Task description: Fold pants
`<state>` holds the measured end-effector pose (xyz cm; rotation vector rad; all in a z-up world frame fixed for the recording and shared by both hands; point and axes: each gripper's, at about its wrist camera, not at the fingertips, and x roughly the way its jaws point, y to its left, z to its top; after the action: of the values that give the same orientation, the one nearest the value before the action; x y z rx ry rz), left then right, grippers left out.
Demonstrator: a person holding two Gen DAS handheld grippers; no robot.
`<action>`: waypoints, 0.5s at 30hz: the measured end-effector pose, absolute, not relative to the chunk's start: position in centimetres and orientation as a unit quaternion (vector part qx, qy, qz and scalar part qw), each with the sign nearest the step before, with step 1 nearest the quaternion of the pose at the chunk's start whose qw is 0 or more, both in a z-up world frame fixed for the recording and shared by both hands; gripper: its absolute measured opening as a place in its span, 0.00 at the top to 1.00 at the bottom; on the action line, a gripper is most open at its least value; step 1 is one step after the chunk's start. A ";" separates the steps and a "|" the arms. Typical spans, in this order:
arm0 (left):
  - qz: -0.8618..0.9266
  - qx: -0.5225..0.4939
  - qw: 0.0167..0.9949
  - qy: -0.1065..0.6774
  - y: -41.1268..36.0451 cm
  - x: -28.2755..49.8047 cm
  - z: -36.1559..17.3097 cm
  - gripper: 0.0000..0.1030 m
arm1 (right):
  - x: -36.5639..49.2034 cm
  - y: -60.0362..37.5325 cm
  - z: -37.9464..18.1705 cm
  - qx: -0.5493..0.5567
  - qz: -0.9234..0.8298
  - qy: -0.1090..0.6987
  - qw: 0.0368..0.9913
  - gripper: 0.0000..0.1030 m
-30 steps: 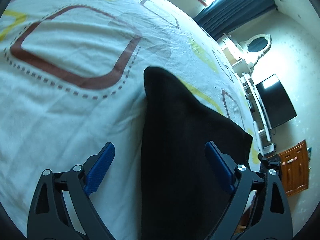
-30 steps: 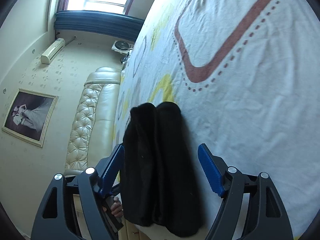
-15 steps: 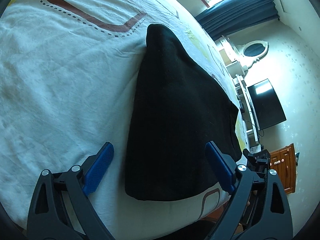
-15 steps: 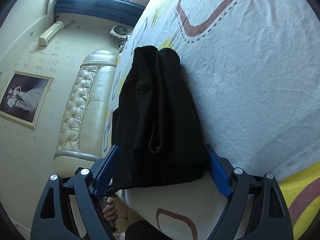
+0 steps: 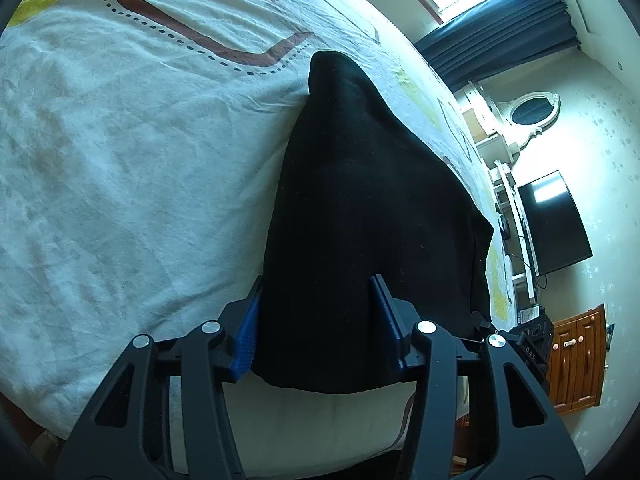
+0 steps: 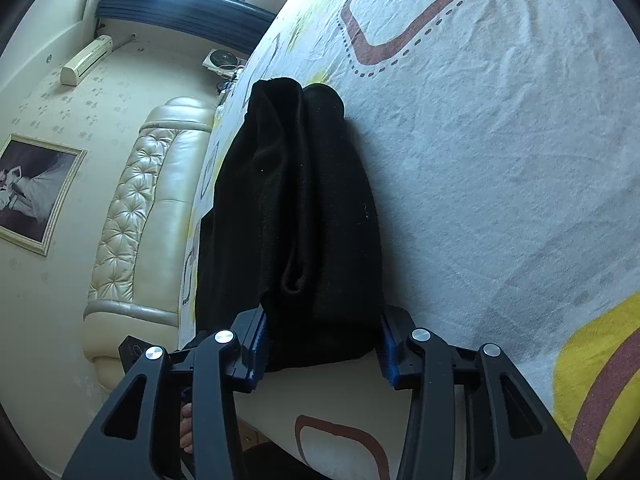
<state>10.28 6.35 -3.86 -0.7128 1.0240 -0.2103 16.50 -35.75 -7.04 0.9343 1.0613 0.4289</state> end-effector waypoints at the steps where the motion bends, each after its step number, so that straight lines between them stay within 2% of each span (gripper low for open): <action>1: -0.098 -0.332 0.807 0.478 6.3 10.3 -3.8 0.54 | 16.4 -35.8 -7.0 0.427 0.197 0.483 0.739 0.59; 15: -0.091 -0.318 0.811 0.482 6.2 10.0 -3.7 0.56 | 15.9 -36.2 -6.8 0.433 0.205 0.480 0.734 0.61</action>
<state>10.03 6.24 -3.65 -0.6791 1.0296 -0.1938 15.90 -36.22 -6.83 0.9527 1.0562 0.4504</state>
